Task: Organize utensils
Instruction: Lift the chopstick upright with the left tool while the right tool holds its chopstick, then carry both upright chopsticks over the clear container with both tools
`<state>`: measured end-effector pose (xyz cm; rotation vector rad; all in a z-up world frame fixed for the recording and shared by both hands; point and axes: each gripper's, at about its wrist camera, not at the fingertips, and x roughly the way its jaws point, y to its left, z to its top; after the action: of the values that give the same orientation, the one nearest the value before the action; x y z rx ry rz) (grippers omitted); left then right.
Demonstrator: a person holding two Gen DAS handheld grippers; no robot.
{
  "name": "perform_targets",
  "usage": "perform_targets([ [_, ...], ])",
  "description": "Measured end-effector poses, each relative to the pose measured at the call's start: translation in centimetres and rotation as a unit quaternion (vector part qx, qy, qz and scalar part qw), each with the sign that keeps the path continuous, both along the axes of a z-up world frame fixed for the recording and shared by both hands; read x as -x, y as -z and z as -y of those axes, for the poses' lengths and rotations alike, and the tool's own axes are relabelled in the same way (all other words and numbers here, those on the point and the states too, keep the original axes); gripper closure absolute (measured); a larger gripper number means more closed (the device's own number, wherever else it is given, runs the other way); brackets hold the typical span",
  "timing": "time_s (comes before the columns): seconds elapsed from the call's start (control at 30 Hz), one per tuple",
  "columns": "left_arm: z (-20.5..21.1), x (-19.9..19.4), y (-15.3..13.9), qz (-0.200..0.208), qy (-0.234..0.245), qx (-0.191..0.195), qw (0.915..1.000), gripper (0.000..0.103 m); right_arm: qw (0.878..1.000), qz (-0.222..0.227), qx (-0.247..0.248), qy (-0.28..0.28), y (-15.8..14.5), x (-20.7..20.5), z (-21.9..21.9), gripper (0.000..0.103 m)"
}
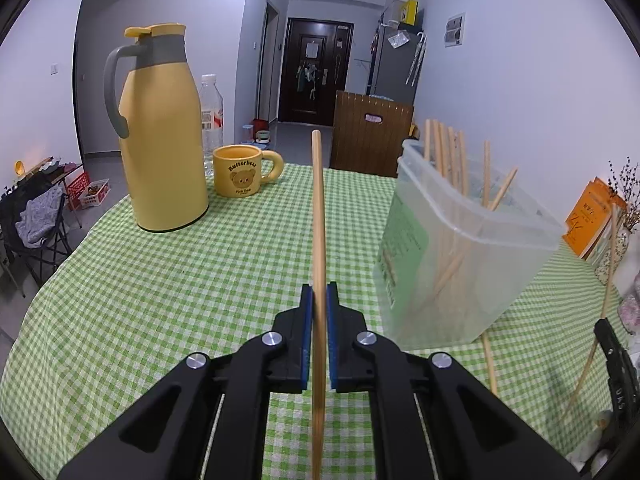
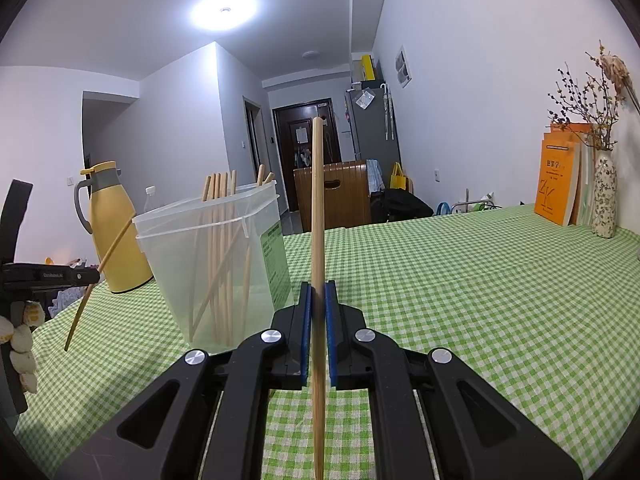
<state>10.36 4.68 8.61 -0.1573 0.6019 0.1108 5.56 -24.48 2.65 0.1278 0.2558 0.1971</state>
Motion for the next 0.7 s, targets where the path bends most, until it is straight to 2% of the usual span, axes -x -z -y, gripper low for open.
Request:
perform_targets([
  [0.23,0.8,2.2,-1.6,0.022,0.004,0.002,0.9997,0.099,1.0,0.006,0.003,-0.002,-0.1,0.3,-0.1,0.096],
  [0.7,1.3,3.9,-3.2,0.063,-0.004,0.004,0.998,0.099,1.0,0.013,0.002,-0.003,-0.2,0.6,-0.2,0.096],
])
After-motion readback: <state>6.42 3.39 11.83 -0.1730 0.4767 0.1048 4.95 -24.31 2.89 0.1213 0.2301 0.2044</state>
